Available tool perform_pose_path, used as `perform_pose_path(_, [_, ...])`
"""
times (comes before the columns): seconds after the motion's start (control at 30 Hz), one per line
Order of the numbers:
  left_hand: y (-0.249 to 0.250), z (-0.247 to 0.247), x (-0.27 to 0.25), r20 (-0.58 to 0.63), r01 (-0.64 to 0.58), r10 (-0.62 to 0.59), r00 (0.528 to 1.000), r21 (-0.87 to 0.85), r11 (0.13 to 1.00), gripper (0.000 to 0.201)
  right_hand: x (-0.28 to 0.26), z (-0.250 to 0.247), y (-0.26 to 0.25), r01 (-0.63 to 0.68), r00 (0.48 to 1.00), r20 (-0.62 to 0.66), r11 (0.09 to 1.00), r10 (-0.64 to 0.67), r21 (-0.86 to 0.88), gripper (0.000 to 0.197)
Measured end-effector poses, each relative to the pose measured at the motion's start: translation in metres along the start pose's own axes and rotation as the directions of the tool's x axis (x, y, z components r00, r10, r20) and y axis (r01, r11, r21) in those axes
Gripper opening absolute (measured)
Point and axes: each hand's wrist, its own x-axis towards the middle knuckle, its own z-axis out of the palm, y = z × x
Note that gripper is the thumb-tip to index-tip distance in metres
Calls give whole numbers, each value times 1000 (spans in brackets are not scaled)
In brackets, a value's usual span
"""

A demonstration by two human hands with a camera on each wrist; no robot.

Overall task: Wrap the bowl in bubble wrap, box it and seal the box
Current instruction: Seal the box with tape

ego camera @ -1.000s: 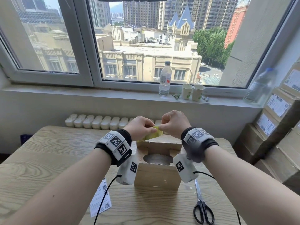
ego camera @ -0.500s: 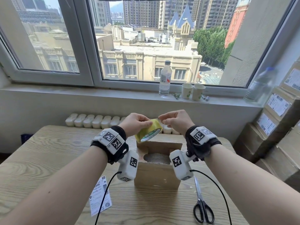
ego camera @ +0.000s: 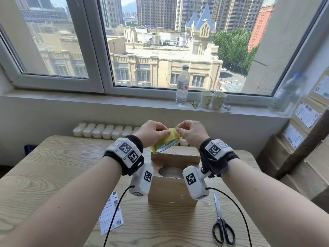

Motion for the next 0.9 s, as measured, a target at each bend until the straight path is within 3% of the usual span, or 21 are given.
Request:
perform_pose_path(0.4, [-4,-1,4,-65,-23,50,997,357,934,26,-2,0,-12,-88,993,85,991,79,96,26])
perform_pose_path(0.57, [-4,-4,4,-27,-15,28,999,394,919,21,-2,3,-11,-97,990,108,989,85,109,24])
perform_pose_path(0.77, [-6,0,0,-79,2,31,996,384,923,8,-5,4,-7,-76,990,128,988,59,132,23])
perform_pose_path(0.9, [-14,0,1,-90,40,-5,996,387,921,9,-7,-2,-2,-36,986,161,999,32,23,4])
